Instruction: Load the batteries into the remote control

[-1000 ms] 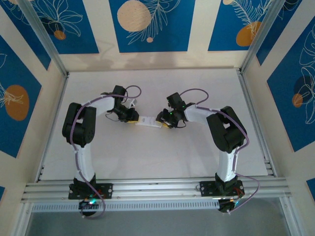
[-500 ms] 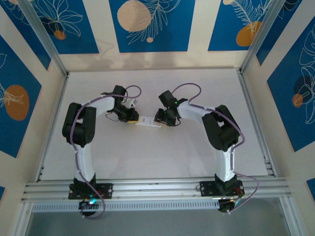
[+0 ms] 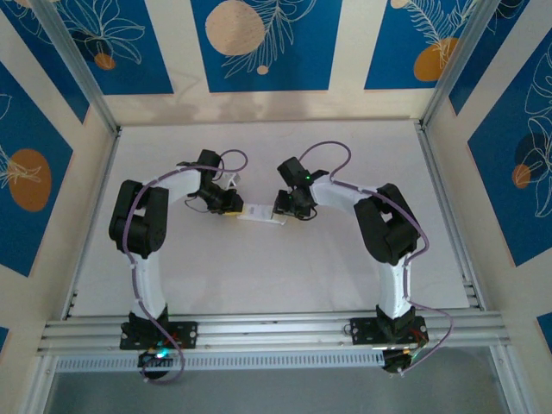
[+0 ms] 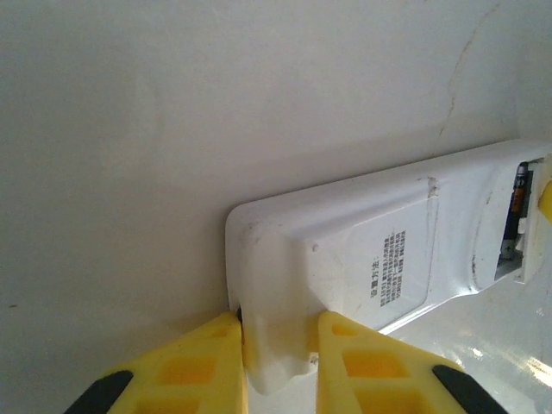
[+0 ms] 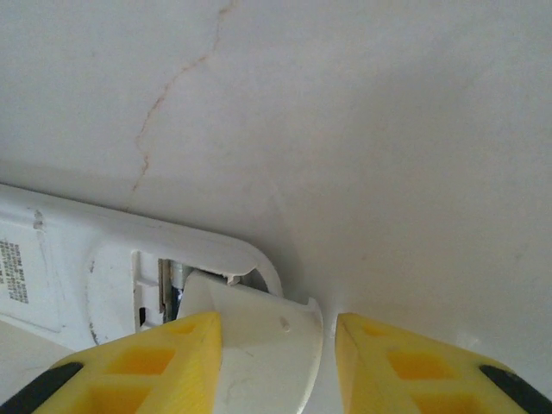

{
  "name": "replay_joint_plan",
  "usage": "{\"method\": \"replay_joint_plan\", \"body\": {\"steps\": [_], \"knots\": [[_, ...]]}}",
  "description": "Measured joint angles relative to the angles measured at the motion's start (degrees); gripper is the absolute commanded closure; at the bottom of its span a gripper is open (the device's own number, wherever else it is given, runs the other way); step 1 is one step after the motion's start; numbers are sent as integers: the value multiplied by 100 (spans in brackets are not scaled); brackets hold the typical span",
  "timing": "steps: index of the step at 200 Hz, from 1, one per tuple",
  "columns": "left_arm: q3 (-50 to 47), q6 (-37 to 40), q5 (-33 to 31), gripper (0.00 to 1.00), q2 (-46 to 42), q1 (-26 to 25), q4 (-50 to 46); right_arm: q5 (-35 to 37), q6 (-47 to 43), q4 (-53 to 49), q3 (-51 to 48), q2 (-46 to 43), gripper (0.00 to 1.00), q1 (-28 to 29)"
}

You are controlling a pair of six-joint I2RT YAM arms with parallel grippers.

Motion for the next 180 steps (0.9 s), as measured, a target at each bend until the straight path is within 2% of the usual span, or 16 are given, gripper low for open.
{"method": "replay_joint_plan", "body": {"steps": [26, 62, 100, 122, 137, 180], "knots": [[4, 0, 0, 80, 0, 0, -15, -216, -107, 70, 52, 83, 59, -57], [4, 2, -13, 80, 0, 0, -13, -387, -98, 247, 22, 26, 52, -120], [4, 2, -13, 81, 0, 0, -13, -387, 48, 282, -302, -581, 38, -197], [7, 4, -15, 81, 0, 0, -13, -376, 570, 319, -590, -1003, 30, -208], [7, 4, -15, 81, 0, 0, -13, -450, 1054, 448, -931, -1228, 29, -208], [7, 2, -15, 81, 0, 0, -13, -894, 2468, 1058, -1744, -1368, 36, -203]]}}
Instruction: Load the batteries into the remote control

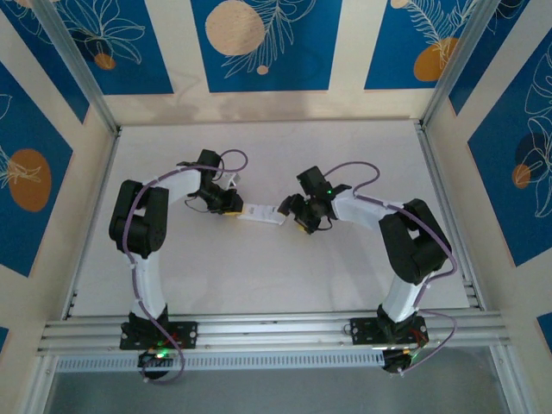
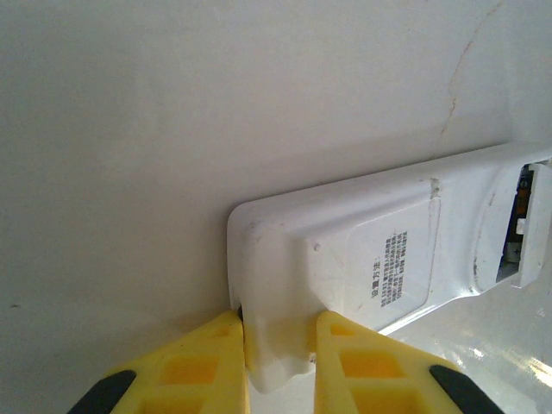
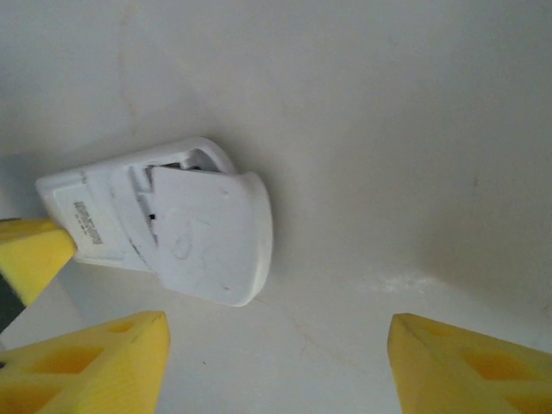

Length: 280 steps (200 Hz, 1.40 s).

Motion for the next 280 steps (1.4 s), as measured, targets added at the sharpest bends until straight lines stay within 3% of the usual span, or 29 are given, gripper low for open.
{"method": "replay_joint_plan", "body": {"steps": [37, 149, 173, 200, 280], "knots": [[9, 2, 0, 81, 0, 0, -2, -254, 645, 577, -15, 111, 48, 0], [20, 37, 0, 81, 2, 0, -7, -492, 1340, 1054, -48, 678, 58, 61], [24, 37, -7, 80, 2, 0, -17, -511, 1314, 1049, -4, 710, 60, 59], [37, 39, -15, 80, 2, 0, -44, -511, 1193, 997, 98, 767, 68, 52], [42, 39, -22, 81, 2, -2, -111, -166, -79, -120, 870, 966, 70, 39]]}}
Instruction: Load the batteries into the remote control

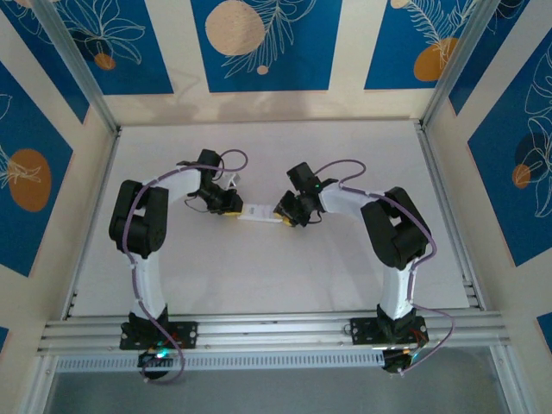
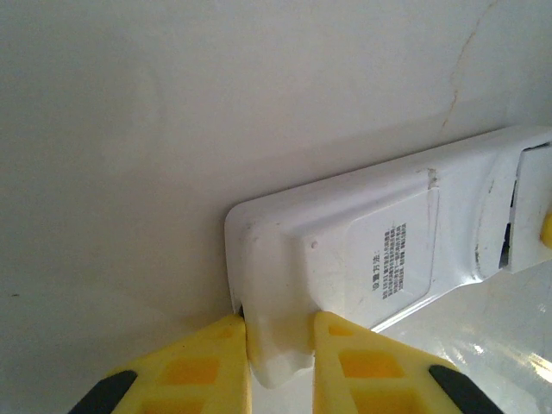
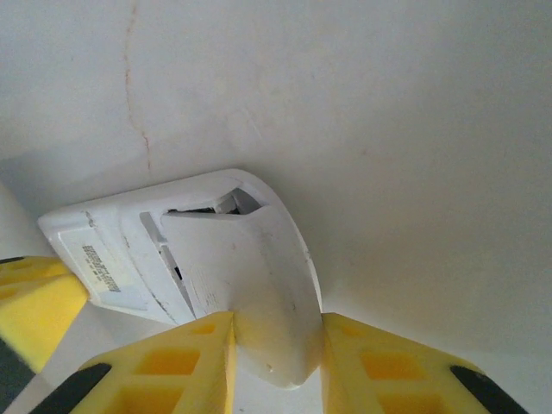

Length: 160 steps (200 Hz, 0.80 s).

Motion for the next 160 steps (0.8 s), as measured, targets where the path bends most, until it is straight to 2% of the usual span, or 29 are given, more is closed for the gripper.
{"method": "replay_joint_plan", "body": {"steps": [56, 160], "knots": [[0, 0, 2, 81, 0, 0, -2, 245, -855, -236, 144, 17, 70, 9], [11, -2, 2, 81, 0, 0, -46, 243, -896, -293, 247, 122, 70, 48]]}}
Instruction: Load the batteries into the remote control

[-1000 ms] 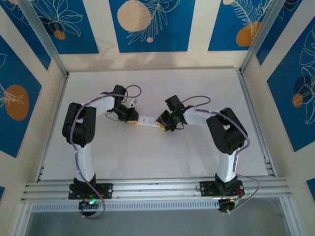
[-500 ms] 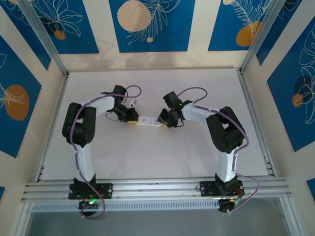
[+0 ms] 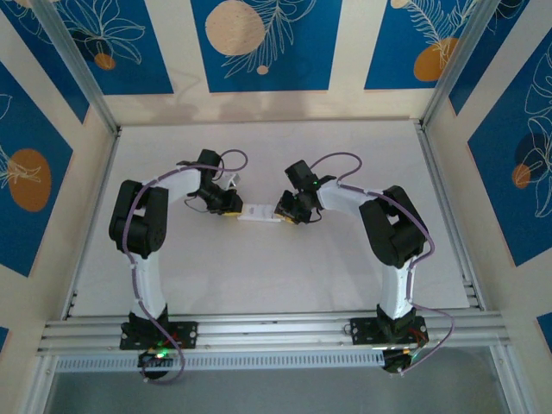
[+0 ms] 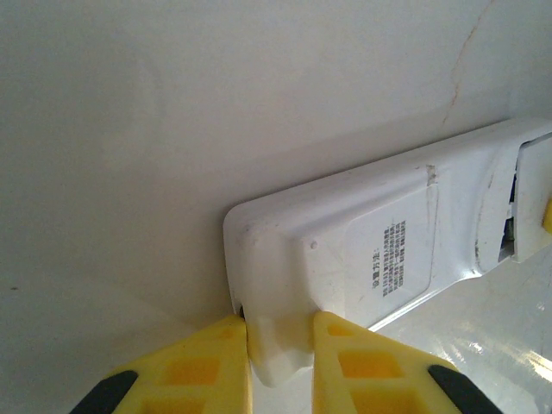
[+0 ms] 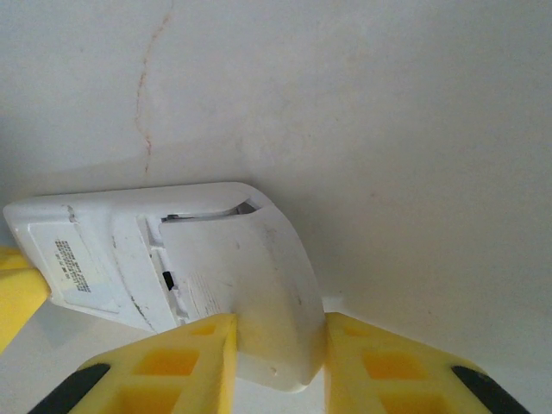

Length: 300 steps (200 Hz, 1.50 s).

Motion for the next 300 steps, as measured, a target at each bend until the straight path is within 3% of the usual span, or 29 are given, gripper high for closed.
{"method": "replay_joint_plan", "body": {"steps": [148, 174, 300], "knots": [[22, 0, 20, 81, 11, 2, -107, 278, -9, -173, 254, 157, 71, 72], [22, 2, 20, 81, 11, 2, -160, 289, -57, -96, 234, 138, 75, 72], [42, -2, 76, 82, 33, 2, -260, 452, -162, 1602, -949, -509, 79, 70]]}}
